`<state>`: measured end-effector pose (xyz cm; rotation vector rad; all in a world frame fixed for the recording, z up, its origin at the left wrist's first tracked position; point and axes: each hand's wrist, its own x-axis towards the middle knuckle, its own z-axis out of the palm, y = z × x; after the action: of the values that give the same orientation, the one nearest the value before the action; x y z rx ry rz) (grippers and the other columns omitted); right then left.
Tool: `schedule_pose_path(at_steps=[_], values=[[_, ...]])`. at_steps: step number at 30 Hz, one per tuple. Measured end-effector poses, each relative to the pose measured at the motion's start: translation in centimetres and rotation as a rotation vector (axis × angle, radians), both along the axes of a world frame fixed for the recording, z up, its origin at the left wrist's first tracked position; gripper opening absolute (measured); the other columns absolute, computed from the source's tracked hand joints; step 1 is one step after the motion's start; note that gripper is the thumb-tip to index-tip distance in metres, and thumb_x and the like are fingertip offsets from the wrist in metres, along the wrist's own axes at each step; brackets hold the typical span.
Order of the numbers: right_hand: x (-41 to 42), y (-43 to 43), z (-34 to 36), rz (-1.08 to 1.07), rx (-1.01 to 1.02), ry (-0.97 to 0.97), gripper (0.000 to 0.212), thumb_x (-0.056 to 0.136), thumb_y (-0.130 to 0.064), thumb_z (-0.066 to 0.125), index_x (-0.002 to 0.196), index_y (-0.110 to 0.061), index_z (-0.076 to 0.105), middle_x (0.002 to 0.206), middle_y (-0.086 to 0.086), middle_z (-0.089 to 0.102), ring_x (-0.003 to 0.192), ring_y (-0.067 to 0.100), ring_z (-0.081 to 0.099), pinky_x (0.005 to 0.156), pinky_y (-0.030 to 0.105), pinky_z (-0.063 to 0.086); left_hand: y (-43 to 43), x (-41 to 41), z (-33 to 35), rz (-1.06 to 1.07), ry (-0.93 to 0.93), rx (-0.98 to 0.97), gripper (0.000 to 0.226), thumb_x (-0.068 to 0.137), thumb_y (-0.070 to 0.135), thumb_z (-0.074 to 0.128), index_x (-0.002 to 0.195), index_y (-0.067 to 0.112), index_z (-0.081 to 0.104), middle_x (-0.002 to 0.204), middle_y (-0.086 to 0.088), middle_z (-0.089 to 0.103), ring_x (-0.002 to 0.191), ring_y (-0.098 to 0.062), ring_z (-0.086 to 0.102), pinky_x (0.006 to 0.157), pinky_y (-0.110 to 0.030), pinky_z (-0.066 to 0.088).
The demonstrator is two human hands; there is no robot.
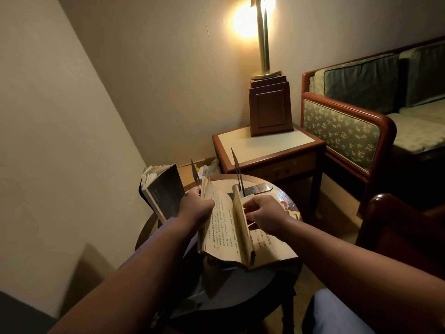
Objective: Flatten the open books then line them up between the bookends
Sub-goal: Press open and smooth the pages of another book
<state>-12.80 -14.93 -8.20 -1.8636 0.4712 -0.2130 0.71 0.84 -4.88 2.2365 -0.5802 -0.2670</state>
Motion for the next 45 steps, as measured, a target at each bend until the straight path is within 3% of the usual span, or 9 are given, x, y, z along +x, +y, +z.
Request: schedule_pose_path(at_steps=[6,10,14,21,25,31,35,38,45], values=[[1.4,2.2,-1.0,0.071,-0.221,0.053,0.025,0.087,-0.019,0.074,0.111,-0.017,0.068,0.107,-0.002,0.066,0.095,0.012,0.065,0.077,0.029,0.058,0.8,-0.1,-0.1,-0.011,-0.055,0.030,0.055,0.087,0.023,0.067,0.136,0.012,0.047,0.115,-0.002,0.060,0.104,-0.020,0.063,0.073,-0.026,0.054],[2.0,3.9,-1.3,0.082,-0.352,0.059,0.024,0.085,-0.027,0.076,0.108,-0.022,0.068,0.112,-0.005,0.065,0.097,0.008,0.058,0.068,0.016,0.043,1.8,0.0,-0.5,0.007,-0.067,0.058,0.051,0.089,0.022,0.064,0.136,0.014,0.048,0.113,-0.001,0.060,0.096,-0.015,0.062,0.068,-0.023,0.053],[2.5,4.7,-1.2,0.086,-0.368,0.079,0.020,0.085,-0.028,0.076,0.102,-0.026,0.066,0.116,-0.007,0.062,0.099,0.008,0.054,0.075,0.021,0.044,2.8,0.1,-0.9,0.019,-0.065,0.074,0.045,0.090,0.022,0.063,0.133,0.014,0.048,0.116,-0.003,0.062,0.097,-0.017,0.065,0.069,-0.025,0.055],[3.4,5.5,-1.2,0.056,-0.314,0.060,0.023,0.083,-0.026,0.078,0.103,-0.024,0.066,0.126,-0.003,0.061,0.111,0.015,0.057,0.076,0.020,0.044,5.0,0.5,-2.0,0.038,-0.065,0.084,0.041,0.089,0.024,0.064,0.127,0.017,0.050,0.117,-0.003,0.064,0.097,-0.016,0.065,0.076,-0.033,0.058],[3.7,5.8,-1.2,-0.009,-0.082,-0.043,0.028,0.086,-0.018,0.074,0.111,-0.020,0.063,0.128,0.000,0.057,0.110,0.023,0.061,0.067,0.023,0.058,6.0,0.7,-2.8,0.039,-0.098,0.137,0.048,0.088,0.027,0.066,0.131,0.018,0.047,0.124,-0.005,0.062,0.104,-0.020,0.065,0.081,-0.034,0.057],[4.0,6.9,-0.5,0.006,0.147,-0.193,0.050,0.084,-0.006,0.074,0.128,-0.017,0.052,0.129,0.001,0.053,0.099,0.019,0.065,0.078,0.036,0.062,7.4,0.7,-3.1,0.009,-0.303,0.228,0.090,0.086,0.029,0.070,0.154,0.031,0.011,0.156,-0.007,0.021,0.141,-0.030,0.029,0.109,-0.044,0.034],[4.4,8.3,0.1,0.046,0.337,-0.232,0.063,0.084,-0.010,0.076,0.136,-0.019,0.040,0.124,0.004,0.055,0.102,0.022,0.064,0.081,0.038,0.060,7.9,0.3,-3.2,-0.147,-0.493,0.047,0.064,0.091,0.032,0.058,0.149,0.036,0.029,0.152,0.002,0.036,0.136,-0.023,0.037,0.107,-0.046,0.040],[4.6,9.4,-0.1,0.095,0.427,-0.196,0.046,0.097,-0.012,0.060,0.136,-0.020,0.039,0.120,0.009,0.061,0.104,0.024,0.067,0.088,0.042,0.058,7.8,-0.1,-3.3,-0.182,-0.463,0.022,0.046,0.094,0.040,0.043,0.140,0.035,0.048,0.150,0.007,0.040,0.138,-0.018,0.033,0.107,-0.042,0.037],[4.6,9.5,-1.2,0.076,0.028,-0.141,0.036,0.095,0.001,0.055,0.127,-0.014,0.055,0.122,0.001,0.065,0.116,0.018,0.061,0.094,0.029,0.053,8.7,1.7,-4.7,-0.226,-0.487,0.324,0.034,0.092,0.038,0.056,0.123,0.026,0.064,0.136,0.005,0.056,0.127,-0.022,0.046,0.102,-0.041,0.041]])
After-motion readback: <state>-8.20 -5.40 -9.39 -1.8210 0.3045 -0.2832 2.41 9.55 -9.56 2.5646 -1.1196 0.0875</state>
